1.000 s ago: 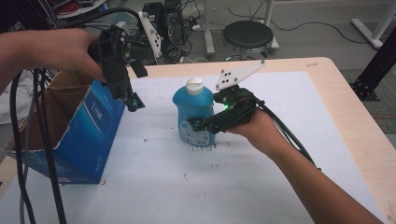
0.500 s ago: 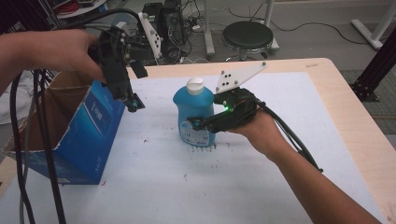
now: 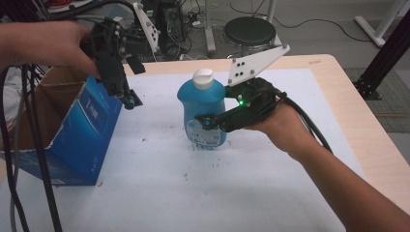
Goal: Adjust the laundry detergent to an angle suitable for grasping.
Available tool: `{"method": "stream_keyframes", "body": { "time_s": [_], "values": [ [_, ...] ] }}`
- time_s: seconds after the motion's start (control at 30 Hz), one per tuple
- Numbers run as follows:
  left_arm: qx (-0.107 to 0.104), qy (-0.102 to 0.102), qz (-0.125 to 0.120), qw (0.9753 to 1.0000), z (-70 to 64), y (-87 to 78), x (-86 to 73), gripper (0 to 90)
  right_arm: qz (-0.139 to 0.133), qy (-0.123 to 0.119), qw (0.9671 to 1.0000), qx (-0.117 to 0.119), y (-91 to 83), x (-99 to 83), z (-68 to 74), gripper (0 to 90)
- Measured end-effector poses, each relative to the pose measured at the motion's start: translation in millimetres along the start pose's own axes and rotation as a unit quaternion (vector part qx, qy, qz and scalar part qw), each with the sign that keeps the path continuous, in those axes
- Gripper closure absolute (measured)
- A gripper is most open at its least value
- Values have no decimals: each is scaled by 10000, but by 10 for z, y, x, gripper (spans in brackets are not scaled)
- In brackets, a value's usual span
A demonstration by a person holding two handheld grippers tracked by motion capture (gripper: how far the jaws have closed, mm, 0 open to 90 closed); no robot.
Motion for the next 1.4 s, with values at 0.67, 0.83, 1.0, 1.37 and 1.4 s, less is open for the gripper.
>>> {"method": "stream_keyframes", "body": {
  "time_s": [0.67,0.83,1.0,1.37,1.4],
  "values": [
    [5,105,-29,9999,-119,56,53,57,340,-7,9989,328,-553,-87,366,456],
    [-3,98,-38,9999,-124,68,61,57,286,49,9982,528,-580,-156,445,456],
    [7,81,-42,10000,-120,74,59,56,259,49,9968,758,-560,-203,519,456],
    [-13,65,-33,10000,-123,100,56,56,277,91,9961,828,-520,-314,498,455],
    [-13,64,-36,10000,-123,101,57,56,283,93,9961,828,-517,-322,498,456]
  ]
}}
Point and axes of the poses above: each handheld gripper's, and its own axes: y roughly forward along the jaws, x roughly out of its top, z roughly to its left, the point moved 10 cm from there along y, roughly forward along the jaws, and after that the axes turned 14 degrees about -z, right-handed, at the moved point
